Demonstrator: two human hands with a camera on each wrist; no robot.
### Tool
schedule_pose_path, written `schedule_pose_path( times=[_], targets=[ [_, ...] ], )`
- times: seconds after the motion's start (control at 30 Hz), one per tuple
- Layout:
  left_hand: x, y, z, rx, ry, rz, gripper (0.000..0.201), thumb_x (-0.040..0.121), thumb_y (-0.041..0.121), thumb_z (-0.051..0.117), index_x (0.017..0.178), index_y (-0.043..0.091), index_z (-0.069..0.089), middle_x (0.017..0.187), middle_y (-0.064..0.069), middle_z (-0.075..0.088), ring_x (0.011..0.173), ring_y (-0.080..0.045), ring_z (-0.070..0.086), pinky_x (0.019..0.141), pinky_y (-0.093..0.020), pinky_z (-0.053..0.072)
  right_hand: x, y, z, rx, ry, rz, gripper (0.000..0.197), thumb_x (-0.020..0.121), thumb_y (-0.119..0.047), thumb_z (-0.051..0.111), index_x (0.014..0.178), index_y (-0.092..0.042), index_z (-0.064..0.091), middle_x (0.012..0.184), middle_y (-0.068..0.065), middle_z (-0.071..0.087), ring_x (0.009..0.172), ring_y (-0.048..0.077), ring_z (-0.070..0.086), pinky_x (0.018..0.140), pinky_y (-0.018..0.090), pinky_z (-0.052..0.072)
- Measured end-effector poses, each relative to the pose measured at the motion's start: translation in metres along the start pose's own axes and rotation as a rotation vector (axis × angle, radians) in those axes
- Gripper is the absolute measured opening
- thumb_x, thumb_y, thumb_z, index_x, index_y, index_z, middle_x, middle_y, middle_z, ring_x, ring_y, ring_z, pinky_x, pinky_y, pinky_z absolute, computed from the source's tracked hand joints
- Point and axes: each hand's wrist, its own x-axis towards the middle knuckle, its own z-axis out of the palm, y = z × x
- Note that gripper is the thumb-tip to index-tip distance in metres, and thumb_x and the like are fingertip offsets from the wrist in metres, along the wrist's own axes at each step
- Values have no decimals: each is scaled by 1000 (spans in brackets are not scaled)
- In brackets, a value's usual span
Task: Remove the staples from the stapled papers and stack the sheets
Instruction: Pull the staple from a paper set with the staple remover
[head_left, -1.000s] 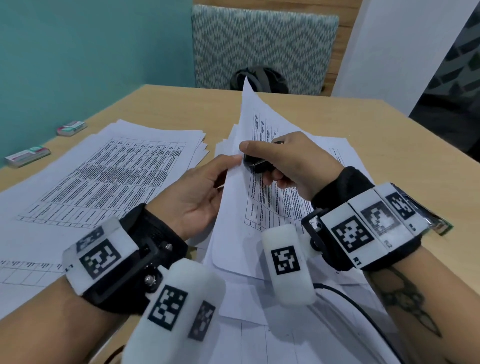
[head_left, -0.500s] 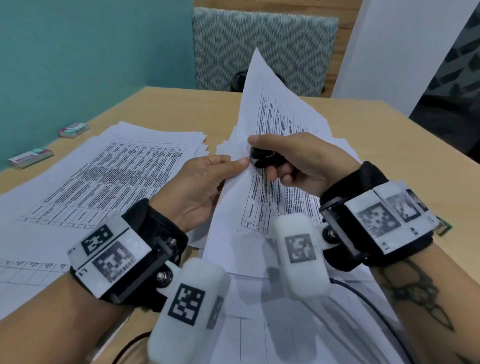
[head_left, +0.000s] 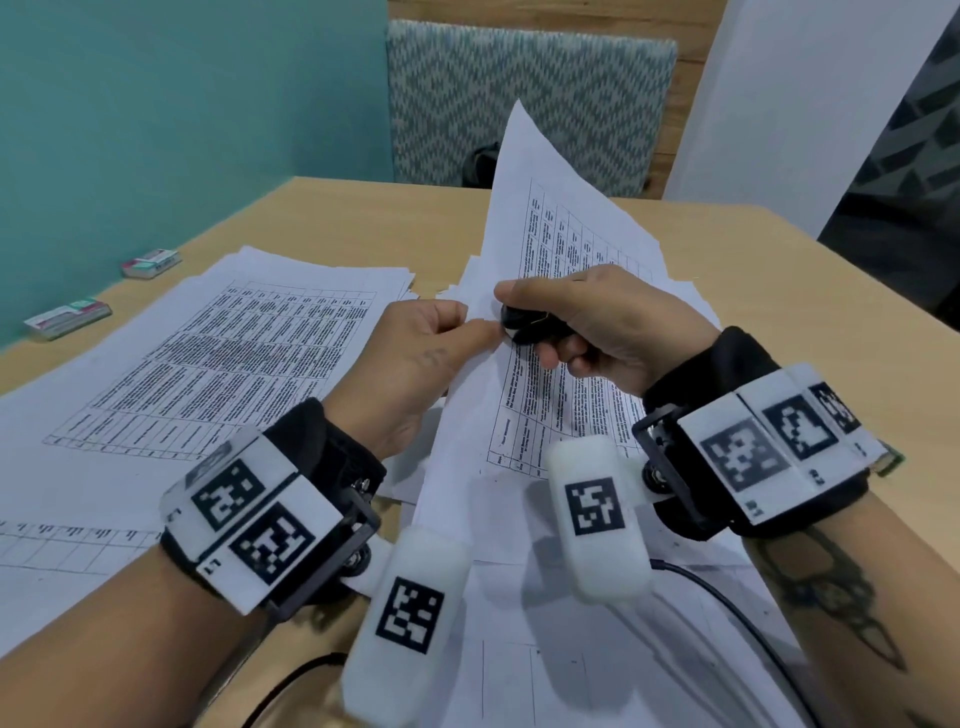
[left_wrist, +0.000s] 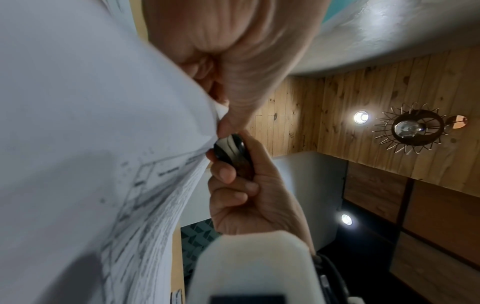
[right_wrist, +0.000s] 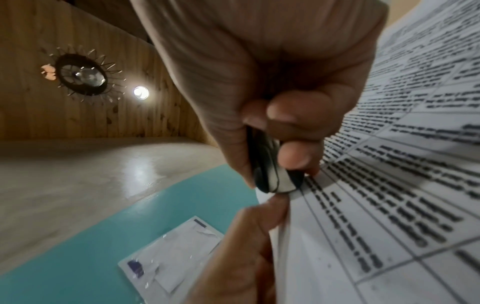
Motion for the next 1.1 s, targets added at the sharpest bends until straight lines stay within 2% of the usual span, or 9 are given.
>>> schedule_pose_path(
  times=[0.13,0.27,0.33,0.4,0.5,0.67,0.8,1.0,1.1],
  targets=[
    [1,0,2,12,31,-1,43,62,28,66,81,-10,57,80,-12,45,72,-25,36,65,-35,26,-3,-2,5,-129,74,-99,30,84,-24,65,61,-6,60,42,3,53,27,6,35,33,14,25],
    [0,-3,3,17,20,19,68,52,42,66,82,-19,51,83,-12,46,75,-24,39,71,-36,28,-5,-3,7,-331,183,-154,30,79,-29,65,66,-2,64,43,3,53,28,4,39,42,22,31],
    [1,-5,4,27,48,27,69,50,41,65,81,-19,52,81,-12,46,74,-23,39,70,-35,29,-7,-5,9,-400,210,-177,29,79,-28,65,71,0,65,49,6,56,40,8,49,47,26,38],
    [2,-5,3,30,85,19,61,48,35,64,77,-17,53,79,-12,46,71,-23,40,67,-36,31,-11,-8,11,-468,241,-216,31,78,-26,65,75,5,64,62,13,63,63,27,62,57,35,48],
    [4,-6,-2,19,105,-38,33,52,24,63,78,5,56,81,-11,42,70,-25,35,63,-36,28,-14,-13,8,-525,307,-269,29,79,-24,64,68,3,60,66,16,63,72,36,65,63,39,53],
    [5,-5,-4,-24,49,-62,43,51,27,65,90,10,59,87,-9,45,77,-25,36,68,-38,28,-15,-10,-9,-604,321,-164,32,83,-34,65,71,-5,59,67,12,61,69,30,62,57,32,47],
    [7,-5,-4,-35,-3,-47,19,82,3,54,98,11,63,90,-11,62,73,-20,54,62,-24,44,-11,-7,-15,-589,338,-133,51,76,-50,69,83,1,62,74,12,62,68,24,57,59,34,47],
    [10,-5,-3,-97,5,-101,32,82,-4,50,111,6,60,94,-18,62,80,-27,55,75,-35,46,1,-20,-16,-208,174,-135,35,83,-45,64,72,-13,68,79,8,63,52,14,52,41,12,40],
    [12,-5,-2,-125,-5,-101,31,82,-2,50,109,9,62,95,-17,62,81,-27,55,79,-40,46,9,-25,-12,-148,85,-99,33,85,-45,62,72,-15,67,79,6,60,51,14,48,42,11,38]
  ],
)
